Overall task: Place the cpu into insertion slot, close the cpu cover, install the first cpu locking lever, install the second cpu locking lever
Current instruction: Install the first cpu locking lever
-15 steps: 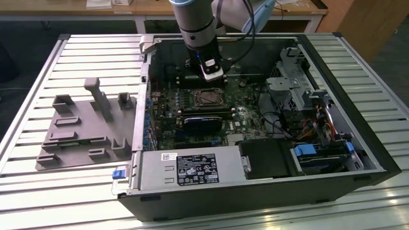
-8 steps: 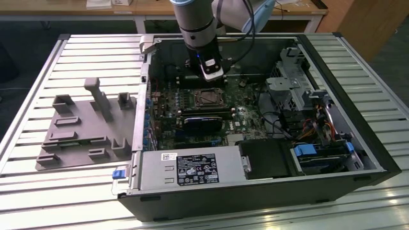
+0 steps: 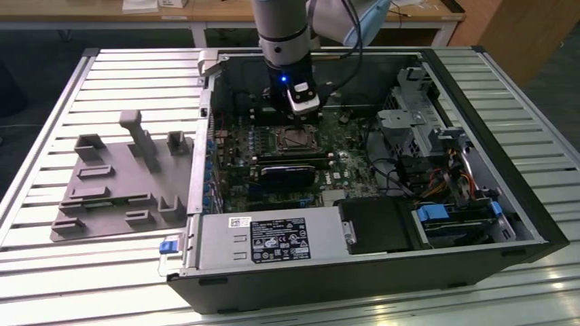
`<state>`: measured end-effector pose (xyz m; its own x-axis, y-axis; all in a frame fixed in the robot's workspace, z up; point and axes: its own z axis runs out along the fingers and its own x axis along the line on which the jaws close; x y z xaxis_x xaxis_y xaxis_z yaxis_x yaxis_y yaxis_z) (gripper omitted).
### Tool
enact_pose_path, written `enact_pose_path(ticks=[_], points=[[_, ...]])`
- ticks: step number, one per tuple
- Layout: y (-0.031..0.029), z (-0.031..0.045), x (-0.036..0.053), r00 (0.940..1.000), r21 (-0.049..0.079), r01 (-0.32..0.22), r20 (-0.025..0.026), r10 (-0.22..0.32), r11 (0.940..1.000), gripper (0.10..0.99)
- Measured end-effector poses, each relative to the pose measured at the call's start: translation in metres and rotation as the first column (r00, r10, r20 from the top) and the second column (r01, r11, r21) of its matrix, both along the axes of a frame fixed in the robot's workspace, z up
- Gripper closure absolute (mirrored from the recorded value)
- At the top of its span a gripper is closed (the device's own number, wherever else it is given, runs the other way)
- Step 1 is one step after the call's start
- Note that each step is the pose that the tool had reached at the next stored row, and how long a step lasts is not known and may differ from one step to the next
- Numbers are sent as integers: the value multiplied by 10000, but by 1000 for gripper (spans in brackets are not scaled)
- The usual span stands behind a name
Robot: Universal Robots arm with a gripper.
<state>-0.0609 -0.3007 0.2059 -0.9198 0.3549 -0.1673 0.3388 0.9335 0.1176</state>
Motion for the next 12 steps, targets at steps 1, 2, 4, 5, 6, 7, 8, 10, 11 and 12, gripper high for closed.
enact_pose_path(ticks=[1, 2, 4, 5, 6, 7, 8, 10, 11, 12], points=[[-4, 0, 4, 10000, -95, 0, -37, -1, 10000, 984], [-10, 0, 6, 10000, -173, 0, -65, -1, 9999, 984], [-30, 1, 7, 9999, -285, 0, -107, -3, 9996, 984], [-45, 1, 8, 9999, -315, 0, -117, -4, 9995, 984], [-60, 0, 8, 9999, -335, 0, -121, -4, 9994, 984], [-77, 0, 8, 9999, -353, 1, -125, -5, 9994, 984], [-95, 0, 8, 9999, -367, 2, -128, -6, 9993, 984], [-132, -2, 8, 9999, -391, 3, -133, -9, 9992, 984], [-151, -3, 8, 9999, -399, 5, -135, -10, 9992, 984], [-171, -4, 8, 9999, -406, 6, -138, -11, 9992, 984]])
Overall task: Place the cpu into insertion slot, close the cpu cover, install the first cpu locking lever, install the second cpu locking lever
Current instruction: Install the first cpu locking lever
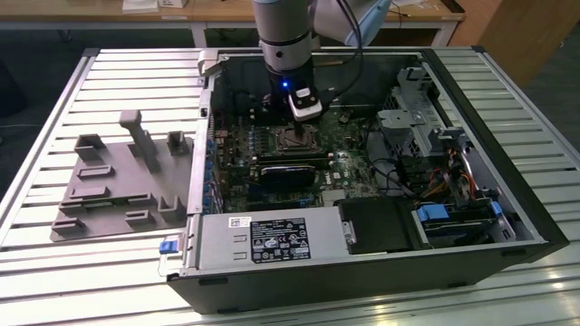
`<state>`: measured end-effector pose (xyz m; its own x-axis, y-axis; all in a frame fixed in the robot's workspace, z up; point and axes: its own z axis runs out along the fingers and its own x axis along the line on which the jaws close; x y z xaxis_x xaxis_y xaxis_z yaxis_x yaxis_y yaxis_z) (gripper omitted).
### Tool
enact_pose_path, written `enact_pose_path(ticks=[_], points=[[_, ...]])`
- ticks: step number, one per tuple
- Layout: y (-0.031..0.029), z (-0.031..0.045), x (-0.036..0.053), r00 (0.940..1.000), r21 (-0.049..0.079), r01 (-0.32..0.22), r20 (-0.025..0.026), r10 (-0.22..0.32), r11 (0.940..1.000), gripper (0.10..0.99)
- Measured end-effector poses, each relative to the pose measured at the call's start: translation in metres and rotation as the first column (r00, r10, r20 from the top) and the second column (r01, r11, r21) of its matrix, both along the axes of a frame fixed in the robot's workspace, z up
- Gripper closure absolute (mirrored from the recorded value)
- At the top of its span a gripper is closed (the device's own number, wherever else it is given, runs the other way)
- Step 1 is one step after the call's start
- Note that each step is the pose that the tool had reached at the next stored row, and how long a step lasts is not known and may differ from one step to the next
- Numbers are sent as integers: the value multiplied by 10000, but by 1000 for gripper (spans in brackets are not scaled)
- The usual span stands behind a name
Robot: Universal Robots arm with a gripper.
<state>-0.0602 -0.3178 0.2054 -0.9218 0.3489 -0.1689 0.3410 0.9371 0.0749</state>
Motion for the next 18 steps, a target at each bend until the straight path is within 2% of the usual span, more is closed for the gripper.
enact_pose_path(ticks=[4, 5, 8, 9, 12, 13, 18], points=[[-54, -5, 0, 10000, -31, 1, -44, -2, 10000, 984], [-59, -6, 0, 10000, -31, 1, -65, -1, 10000, 984], [-59, -6, -1, 10000, -33, -1, -74, 1, 10000, 984], [-59, -8, 0, 9999, -31, -8, -131, 8, 10000, 984], [-59, -13, -1, 9991, -31, -56, -432, 55, 10000, 984], [-60, -12, -1, 9990, -34, -60, -449, 58, 10000, 984], [-60, -9, -1, 9990, -32, -69, -450, 68, 10000, 984]])
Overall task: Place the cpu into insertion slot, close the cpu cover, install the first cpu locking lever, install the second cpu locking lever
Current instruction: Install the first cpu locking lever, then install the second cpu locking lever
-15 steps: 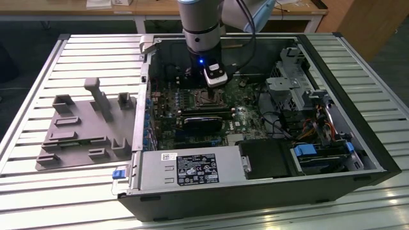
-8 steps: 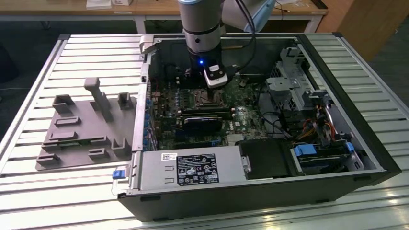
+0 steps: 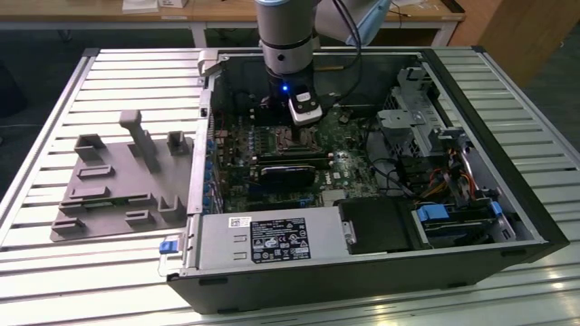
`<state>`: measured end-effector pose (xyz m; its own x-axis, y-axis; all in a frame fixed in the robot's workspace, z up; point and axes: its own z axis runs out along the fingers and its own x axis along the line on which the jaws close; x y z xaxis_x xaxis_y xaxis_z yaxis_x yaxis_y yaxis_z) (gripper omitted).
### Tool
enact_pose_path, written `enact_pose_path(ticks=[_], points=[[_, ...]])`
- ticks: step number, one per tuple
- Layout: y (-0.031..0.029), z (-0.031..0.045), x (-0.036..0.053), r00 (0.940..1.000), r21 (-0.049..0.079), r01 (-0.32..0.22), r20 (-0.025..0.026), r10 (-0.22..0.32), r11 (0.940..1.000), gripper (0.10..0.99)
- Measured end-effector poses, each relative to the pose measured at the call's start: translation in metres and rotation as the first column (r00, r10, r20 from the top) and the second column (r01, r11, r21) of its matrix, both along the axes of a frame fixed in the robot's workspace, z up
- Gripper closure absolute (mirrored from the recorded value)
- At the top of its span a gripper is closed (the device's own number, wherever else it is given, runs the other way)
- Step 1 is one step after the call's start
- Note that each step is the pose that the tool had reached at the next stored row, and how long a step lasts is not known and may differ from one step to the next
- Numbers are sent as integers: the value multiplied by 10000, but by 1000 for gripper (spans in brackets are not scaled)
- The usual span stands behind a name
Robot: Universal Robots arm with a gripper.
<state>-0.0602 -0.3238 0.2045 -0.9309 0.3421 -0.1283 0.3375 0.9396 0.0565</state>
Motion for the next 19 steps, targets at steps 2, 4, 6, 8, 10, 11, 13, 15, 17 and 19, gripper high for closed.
enact_pose_path(ticks=[2, 4, 6, 8, 10, 11, 13, 15, 17, 19], points=[[0, 27, 0, 10000, 3, -34, 2, 34, 10000, 984], [0, 76, 0, 10000, 2, -87, 2, 87, 10000, 984], [1, 133, 0, 9999, 2, -127, 2, 127, 9999, 984], [1, 185, 0, 9999, 2, -157, 3, 157, 9999, 984], [0, 232, 0, 9998, -5, -181, 1, 181, 9998, 984], [0, 248, 0, 9998, -7, -193, 1, 193, 9998, 984], [1, 255, 0, 9998, -8, -204, 2, 204, 9998, 984], [0, 256, 0, 9998, -10, -207, 1, 207, 9998, 984], [0, 256, 0, 9998, -10, -210, 1, 210, 9998, 984], [0, 256, 0, 9998, -9, -211, 2, 211, 9998, 984]])
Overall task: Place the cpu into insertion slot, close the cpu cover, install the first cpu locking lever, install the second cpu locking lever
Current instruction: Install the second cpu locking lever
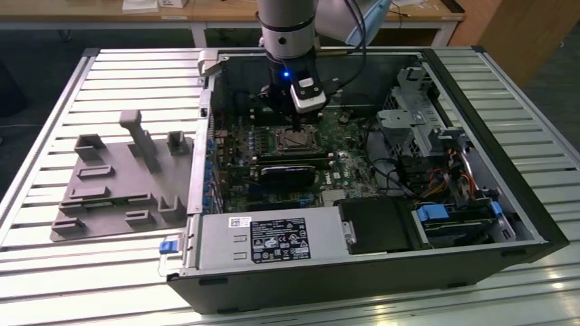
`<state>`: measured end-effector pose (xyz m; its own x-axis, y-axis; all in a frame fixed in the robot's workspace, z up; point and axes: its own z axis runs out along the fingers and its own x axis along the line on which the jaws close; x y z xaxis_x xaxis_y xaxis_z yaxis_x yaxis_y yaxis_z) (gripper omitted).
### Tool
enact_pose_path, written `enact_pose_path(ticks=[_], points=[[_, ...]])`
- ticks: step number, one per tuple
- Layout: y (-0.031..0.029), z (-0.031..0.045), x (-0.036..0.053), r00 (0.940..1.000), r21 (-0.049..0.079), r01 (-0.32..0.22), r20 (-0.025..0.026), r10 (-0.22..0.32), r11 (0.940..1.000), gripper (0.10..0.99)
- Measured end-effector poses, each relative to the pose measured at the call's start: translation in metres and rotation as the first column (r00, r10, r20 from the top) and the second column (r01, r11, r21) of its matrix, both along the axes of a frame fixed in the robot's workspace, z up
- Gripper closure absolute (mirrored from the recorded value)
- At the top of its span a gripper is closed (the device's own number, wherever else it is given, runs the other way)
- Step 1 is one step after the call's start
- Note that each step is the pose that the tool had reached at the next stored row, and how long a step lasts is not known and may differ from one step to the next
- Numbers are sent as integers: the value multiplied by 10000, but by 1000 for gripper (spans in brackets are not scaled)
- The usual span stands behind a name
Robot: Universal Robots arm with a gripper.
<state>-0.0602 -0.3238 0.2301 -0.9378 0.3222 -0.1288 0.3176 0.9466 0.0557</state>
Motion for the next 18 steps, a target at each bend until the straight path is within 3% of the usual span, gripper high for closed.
enact_pose_path(ticks=[9, 18], points=[[-33, 56, 0, 10000, -24, 0, 0, 0, 10000, 984], [-190, 57, 4, 10000, -25, 1, -3, -1, 10000, 984]])
